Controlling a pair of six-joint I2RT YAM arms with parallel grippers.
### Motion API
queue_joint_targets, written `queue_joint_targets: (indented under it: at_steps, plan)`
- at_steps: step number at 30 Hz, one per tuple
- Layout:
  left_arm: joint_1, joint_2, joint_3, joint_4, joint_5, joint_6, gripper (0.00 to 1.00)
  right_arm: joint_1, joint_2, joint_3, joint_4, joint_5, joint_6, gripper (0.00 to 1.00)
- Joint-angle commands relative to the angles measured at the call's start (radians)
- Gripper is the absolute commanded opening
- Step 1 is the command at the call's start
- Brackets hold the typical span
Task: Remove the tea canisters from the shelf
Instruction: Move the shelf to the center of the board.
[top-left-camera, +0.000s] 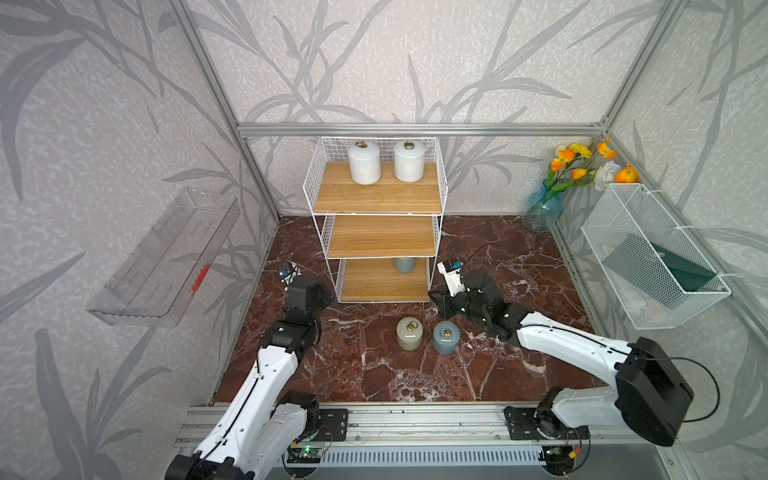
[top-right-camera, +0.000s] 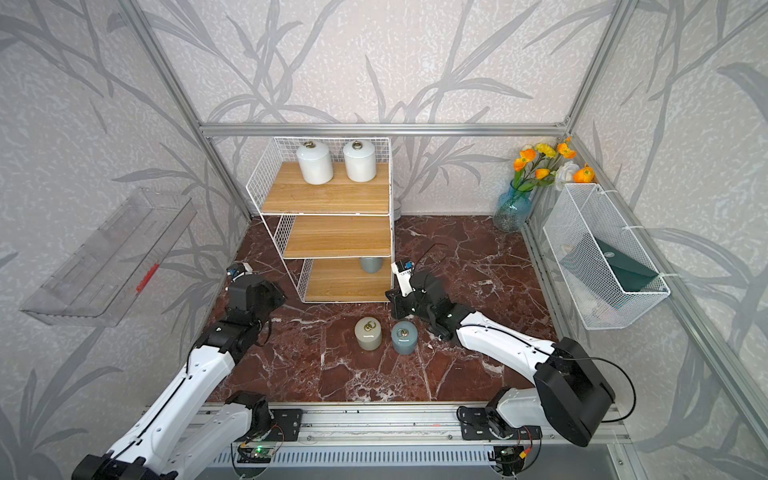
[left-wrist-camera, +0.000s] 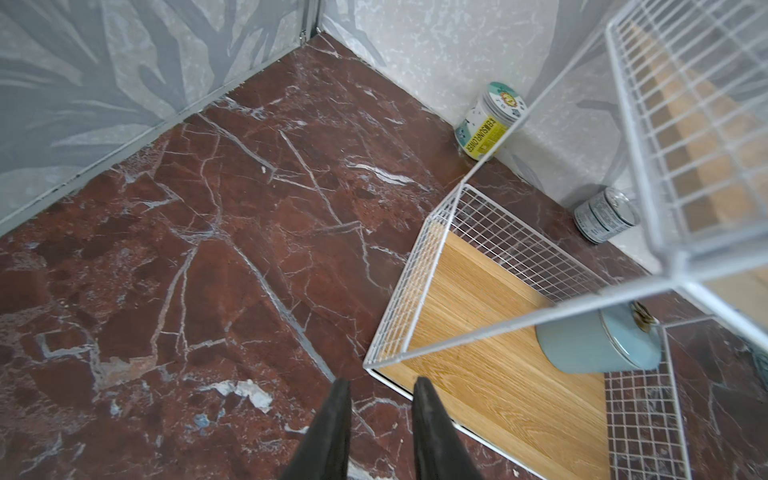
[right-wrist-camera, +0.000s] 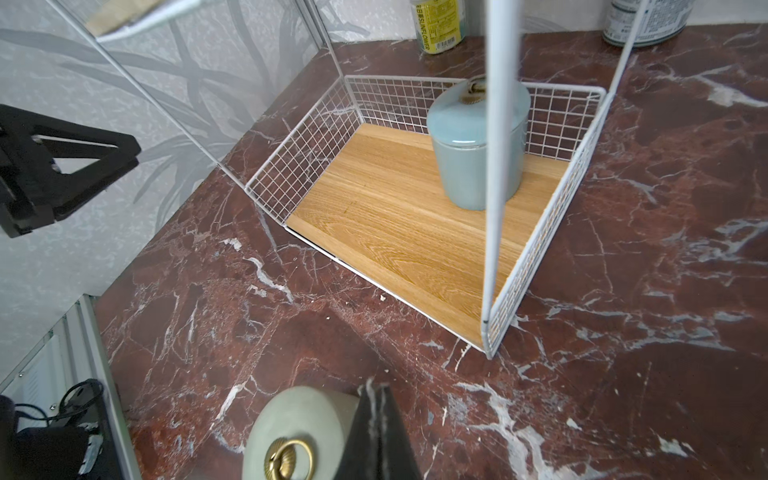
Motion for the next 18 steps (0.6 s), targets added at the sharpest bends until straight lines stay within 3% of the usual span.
queue_joint_targets:
  at_steps: [1, 11, 18]
  plan:
    - [0.05, 0.035, 0.04, 0.025, 0.065, -0.012, 0.24, 0.005, 0.085, 0.062, 0.086, 0.042, -0.006, 0.0]
    - [0.103, 0.12, 0.049, 0.081, 0.117, 0.0, 0.22, -0.026, 0.267, 0.198, 0.131, 0.164, -0.032, 0.0]
    - [0.106, 0.14, 0.036, 0.114, 0.151, 0.001, 0.22, -0.156, 0.364, 0.287, 0.134, 0.116, -0.053, 0.0]
